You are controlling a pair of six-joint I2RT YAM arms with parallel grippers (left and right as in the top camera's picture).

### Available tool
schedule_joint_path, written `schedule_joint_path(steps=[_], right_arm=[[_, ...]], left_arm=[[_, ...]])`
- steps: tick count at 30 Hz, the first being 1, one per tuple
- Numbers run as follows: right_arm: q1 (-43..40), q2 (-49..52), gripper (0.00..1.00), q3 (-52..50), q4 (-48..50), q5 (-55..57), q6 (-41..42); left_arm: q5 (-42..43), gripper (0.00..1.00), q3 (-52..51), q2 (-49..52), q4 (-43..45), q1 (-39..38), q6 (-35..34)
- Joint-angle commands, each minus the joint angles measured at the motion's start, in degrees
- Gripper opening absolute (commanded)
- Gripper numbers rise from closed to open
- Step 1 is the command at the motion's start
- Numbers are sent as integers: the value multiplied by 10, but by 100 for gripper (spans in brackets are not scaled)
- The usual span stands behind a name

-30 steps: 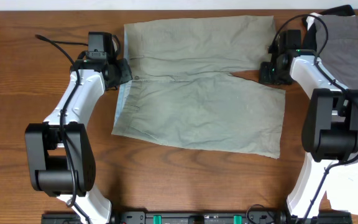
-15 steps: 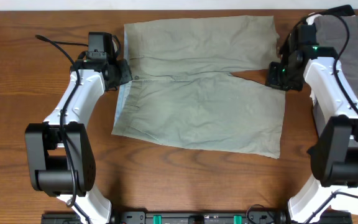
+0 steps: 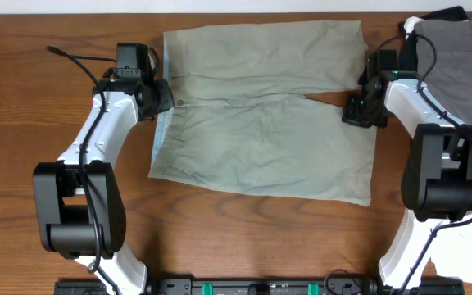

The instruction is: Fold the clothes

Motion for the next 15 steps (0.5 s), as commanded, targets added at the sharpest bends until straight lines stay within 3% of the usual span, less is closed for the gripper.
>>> schedule_joint_path(steps=[1, 7, 15], right_arm=[[-5, 36, 1, -9, 39, 30, -10], [-6, 36, 1, -9, 94, 30, -9], [-6, -14, 1, 29, 97, 13, -25]], left_arm=[[-5, 19, -4, -1, -1, 3, 9], [-5, 19, -4, -1, -1, 3, 9], [-5, 19, -4, -1, 1, 3, 9]])
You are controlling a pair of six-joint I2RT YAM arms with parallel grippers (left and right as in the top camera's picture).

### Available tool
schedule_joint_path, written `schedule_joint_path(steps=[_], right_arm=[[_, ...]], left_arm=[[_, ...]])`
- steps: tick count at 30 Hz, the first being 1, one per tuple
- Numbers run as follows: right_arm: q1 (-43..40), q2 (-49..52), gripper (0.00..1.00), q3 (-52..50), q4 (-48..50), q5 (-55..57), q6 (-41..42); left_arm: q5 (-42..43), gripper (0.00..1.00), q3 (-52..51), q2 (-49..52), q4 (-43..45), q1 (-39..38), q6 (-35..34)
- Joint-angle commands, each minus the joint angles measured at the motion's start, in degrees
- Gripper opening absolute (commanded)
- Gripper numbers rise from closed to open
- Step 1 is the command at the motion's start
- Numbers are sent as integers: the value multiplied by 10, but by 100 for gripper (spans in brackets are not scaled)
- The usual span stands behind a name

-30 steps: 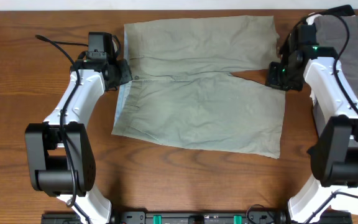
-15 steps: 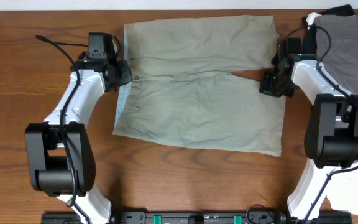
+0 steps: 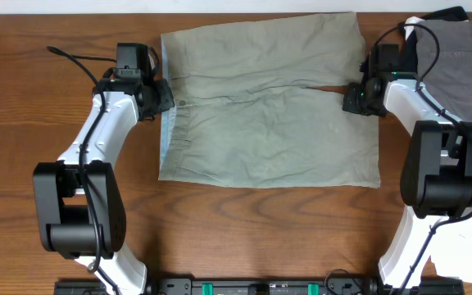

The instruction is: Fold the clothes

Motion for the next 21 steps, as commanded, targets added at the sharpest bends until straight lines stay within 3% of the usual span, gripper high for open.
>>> schedule_joint_path(steps=[1, 6, 7, 11, 21], right_arm=[[-3, -37, 1, 33, 0, -11, -21], [-3, -64, 1, 68, 22, -29, -36], [-3, -64, 1, 68, 32, -29, -39], [-1, -48, 1, 67, 101, -32, -42], [3, 41, 1, 67, 282, -34, -42]], left_arm=[[-5, 19, -4, -1, 1, 3, 9], [-2, 19, -4, -1, 19, 3, -22], [3, 12, -4, -1, 28, 3, -33], [72, 9, -4, -1, 121, -1, -39], [68, 9, -4, 43, 270, -35, -38]])
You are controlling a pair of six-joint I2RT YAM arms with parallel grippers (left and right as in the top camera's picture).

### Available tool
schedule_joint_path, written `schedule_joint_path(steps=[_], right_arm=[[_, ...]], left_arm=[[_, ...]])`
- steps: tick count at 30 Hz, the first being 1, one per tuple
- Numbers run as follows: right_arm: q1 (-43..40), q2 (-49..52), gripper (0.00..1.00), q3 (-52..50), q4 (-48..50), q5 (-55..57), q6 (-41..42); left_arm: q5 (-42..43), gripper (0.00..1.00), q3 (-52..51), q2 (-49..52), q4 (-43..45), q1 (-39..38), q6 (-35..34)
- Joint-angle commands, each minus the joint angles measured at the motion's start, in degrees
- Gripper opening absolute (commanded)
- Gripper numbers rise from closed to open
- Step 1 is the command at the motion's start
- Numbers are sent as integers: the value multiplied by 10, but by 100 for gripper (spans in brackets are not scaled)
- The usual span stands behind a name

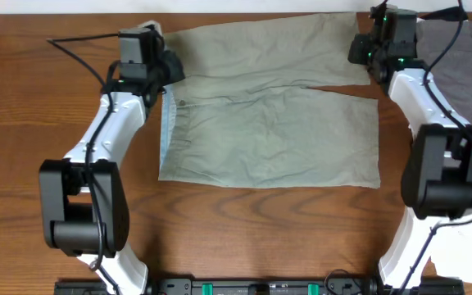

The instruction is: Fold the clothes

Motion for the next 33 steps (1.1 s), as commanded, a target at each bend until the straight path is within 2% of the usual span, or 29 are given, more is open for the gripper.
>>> schedule_joint_path(steps=[1, 4, 8, 15, 21, 27, 33], right_arm=[[4, 48, 1, 3, 36, -11, -9], [7, 86, 1, 3, 84, -13, -14], [7, 118, 1, 3, 91, 9, -43], [2, 124, 1, 3, -15, 31, -82], [-3, 124, 1, 3, -128, 82, -82], [-3, 124, 1, 3, -183, 81, -81], [-2, 110, 1, 3, -185, 78, -66]], left_arm=[[-1, 9, -1, 46, 30, -9, -3], [-16, 9, -1, 96, 83, -9, -3], [-18, 10, -1, 154, 139, -7, 2], [-19, 10, -1, 175, 145, -7, 54], [-27, 10, 0, 173, 146, 6, 57], [-26, 10, 0, 173, 139, 25, 57], [-26, 10, 0, 143, 138, 28, 70]])
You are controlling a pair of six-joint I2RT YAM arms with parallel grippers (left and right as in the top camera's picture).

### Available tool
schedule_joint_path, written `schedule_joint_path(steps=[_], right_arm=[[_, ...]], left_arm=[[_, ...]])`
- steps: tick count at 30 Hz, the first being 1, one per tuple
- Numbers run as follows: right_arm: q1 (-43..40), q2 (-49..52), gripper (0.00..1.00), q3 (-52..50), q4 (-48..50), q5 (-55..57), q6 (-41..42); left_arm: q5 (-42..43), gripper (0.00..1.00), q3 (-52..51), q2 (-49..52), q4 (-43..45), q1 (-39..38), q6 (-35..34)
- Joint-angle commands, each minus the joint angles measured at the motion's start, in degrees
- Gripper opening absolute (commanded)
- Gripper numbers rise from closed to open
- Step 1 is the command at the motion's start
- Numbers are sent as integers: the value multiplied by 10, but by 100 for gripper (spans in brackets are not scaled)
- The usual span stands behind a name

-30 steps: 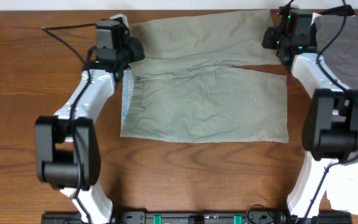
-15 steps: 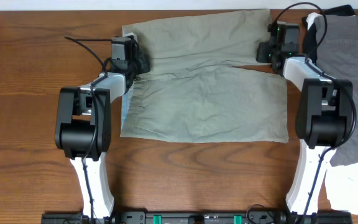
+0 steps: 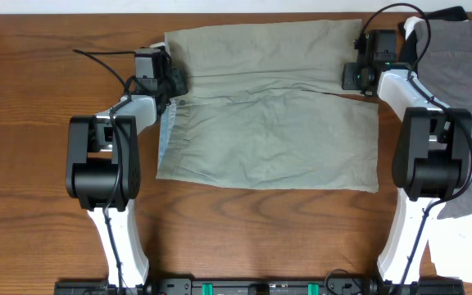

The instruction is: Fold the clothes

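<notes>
Khaki shorts (image 3: 269,123) lie flat on the wooden table, waistband to the left and leg hems to the right. A narrow gap between the two legs shows at the right. My left gripper (image 3: 175,82) rests at the waistband's left edge, near the upper half. My right gripper (image 3: 351,76) sits at the right edge of the upper leg, just above the gap. The overhead view does not show how either pair of fingers stands, or whether they pinch cloth.
A pile of grey clothes (image 3: 461,57) lies at the back right, beside the right arm. Something white (image 3: 465,246) lies at the front right corner. Bare wood (image 3: 23,123) runs along the left and front of the shorts.
Both grippers have come nearer and inward from the shorts' far corners to the middle of the side edges. Both arms are folded back closer to their bases. The shorts lie nearly as before.
The shorts first lay skewed, with both grippers at their side edges. Then the shorts lay straighter and further back. After that both grippers stood near the far corners. Now they are back at the side edges, with the shorts flat and square.
</notes>
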Motion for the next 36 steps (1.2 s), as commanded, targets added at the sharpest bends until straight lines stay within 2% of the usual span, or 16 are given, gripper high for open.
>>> schedule_joint_path(steps=[1, 5, 10, 11, 12, 13, 14, 15, 16, 20, 24, 26, 28, 29, 36], right_arm=[[-3, 16, 1, -28, -29, 26, 6], [-3, -26, 1, -28, -35, 24, 6], [-3, -104, 3, -28, -90, 25, 6], [-3, -117, 6, -28, -105, 25, 7], [-3, -132, 13, -28, -124, 24, 11], [-3, -143, 24, -28, -140, 24, 18], [-3, -153, 40, -28, -156, 24, 25], [-3, -162, 55, -28, -173, 25, 29], [-3, -170, 60, -28, -189, 24, 30], [-4, -181, 64, -28, -238, 25, 30], [-4, -181, 72, -33, -257, 25, 30], [-4, -181, 81, -33, -262, 25, 30], [-4, -181, 96, -33, -266, 25, 30], [-4, -181, 99, -33, -267, 25, 30], [-4, -181, 99, -33, -271, 25, 30]], left_arm=[[-11, 10, 2, -50, -2, 7, 19], [-11, 10, 2, -122, -23, 7, 19], [-11, 11, 2, -203, -143, 7, 19], [-11, 13, 2, -210, -167, 7, 19], [-11, 15, 2, -214, -197, 7, 19], [-11, 17, 2, -214, -218, 7, 19], [-11, 17, 2, -213, -244, 7, 19], [-11, 22, 2, -209, -262, 7, 20], [-11, 26, 2, -204, -275, 7, 20], [-11, 40, 2, -169, -285, 7, 20], [-2, 44, 2, -134, -277, 7, 20], [14, 44, 2, -121, -275, 7, 20], [28, 44, 2, -110, -273, 7, 20], [33, 44, 2, -105, -273, 7, 20], [59, 44, 2, -80, -275, 7, 19]])
